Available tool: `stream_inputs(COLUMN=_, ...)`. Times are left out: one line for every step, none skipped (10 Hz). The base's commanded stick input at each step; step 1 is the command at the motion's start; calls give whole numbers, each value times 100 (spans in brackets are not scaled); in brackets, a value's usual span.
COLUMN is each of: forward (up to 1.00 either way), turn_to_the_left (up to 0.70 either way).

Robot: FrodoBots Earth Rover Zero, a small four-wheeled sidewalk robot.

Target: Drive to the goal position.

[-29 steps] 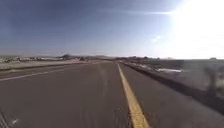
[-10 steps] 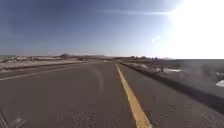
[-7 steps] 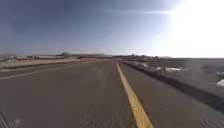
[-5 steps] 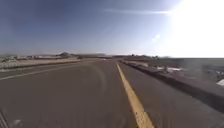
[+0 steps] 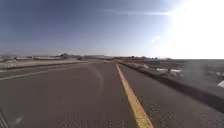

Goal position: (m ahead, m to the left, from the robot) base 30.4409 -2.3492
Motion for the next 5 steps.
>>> stream_inputs(forward=70, turn_to_the_left=0)
stream_inputs(forward=70, turn_to_the_left=0)
stream_inputs(forward=70, turn_to_the_left=0)
stream_inputs(forward=70, turn_to_the_left=0)
stream_inputs(forward=70, turn_to_the_left=0)
